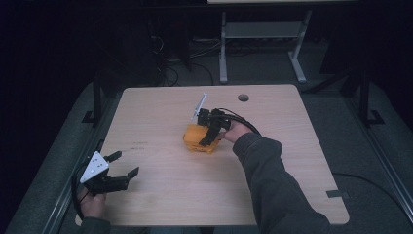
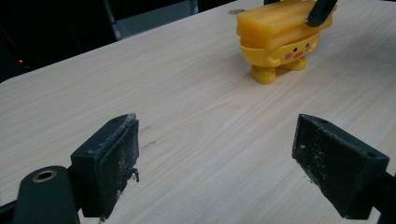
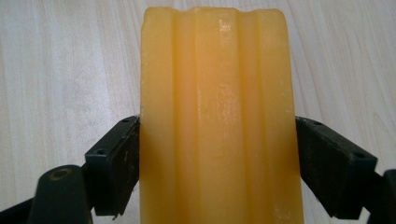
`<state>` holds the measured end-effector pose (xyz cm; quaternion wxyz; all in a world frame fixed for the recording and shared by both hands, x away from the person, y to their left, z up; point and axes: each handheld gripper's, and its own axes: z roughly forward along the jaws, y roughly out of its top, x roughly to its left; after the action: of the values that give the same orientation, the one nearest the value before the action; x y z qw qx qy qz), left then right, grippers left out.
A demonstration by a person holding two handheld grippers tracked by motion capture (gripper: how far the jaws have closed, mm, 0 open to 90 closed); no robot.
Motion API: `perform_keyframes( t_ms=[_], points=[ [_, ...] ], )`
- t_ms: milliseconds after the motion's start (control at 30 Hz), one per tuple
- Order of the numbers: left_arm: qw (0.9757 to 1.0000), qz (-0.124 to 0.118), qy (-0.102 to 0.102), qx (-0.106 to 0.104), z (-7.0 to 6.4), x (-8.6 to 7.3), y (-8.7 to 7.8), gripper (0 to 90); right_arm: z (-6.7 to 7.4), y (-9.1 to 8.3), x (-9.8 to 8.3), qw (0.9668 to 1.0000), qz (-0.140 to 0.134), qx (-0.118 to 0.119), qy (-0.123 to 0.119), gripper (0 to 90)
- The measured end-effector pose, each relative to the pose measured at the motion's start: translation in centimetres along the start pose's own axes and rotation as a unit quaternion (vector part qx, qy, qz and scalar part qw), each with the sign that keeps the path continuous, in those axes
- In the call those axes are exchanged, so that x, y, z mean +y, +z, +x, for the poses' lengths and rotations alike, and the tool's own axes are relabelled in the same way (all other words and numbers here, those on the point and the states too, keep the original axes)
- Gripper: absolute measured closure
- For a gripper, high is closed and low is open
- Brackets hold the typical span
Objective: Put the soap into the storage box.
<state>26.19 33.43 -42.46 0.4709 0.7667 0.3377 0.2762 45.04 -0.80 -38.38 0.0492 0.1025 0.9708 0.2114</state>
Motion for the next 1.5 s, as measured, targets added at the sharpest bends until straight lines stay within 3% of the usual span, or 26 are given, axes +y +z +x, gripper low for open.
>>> perform_keyframes(
  t_ms=[333, 733, 1067, 1500],
  points=[
    [1.0, 0.0, 0.0, 0.0, 0.0, 0.0, 0.0, 13.9, 0.1, -1.4, -0.3, 0.9996, -0.023, -0.002, 0.014, 16.1],
    [1.0, 0.0, 0.001, 0.0, 0.0, 0.0, 0.1, 13.9, 0.4, -3.1, -2.1, 0.9983, -0.047, -0.019, 0.028, 15.8],
    [1.0, 0.006, 0.004, 0.002, 0.0, 0.0, 0.1, 13.9, 0.8, -4.8, -3.7, 0.9972, -0.056, -0.035, 0.035, 15.9],
    [1.0, 0.006, -0.002, 0.003, 0.0, -0.1, 0.0, 13.9, 1.1, -5.7, -5.7, 0.9962, -0.055, -0.043, 0.053, 16.0]
  ],
)
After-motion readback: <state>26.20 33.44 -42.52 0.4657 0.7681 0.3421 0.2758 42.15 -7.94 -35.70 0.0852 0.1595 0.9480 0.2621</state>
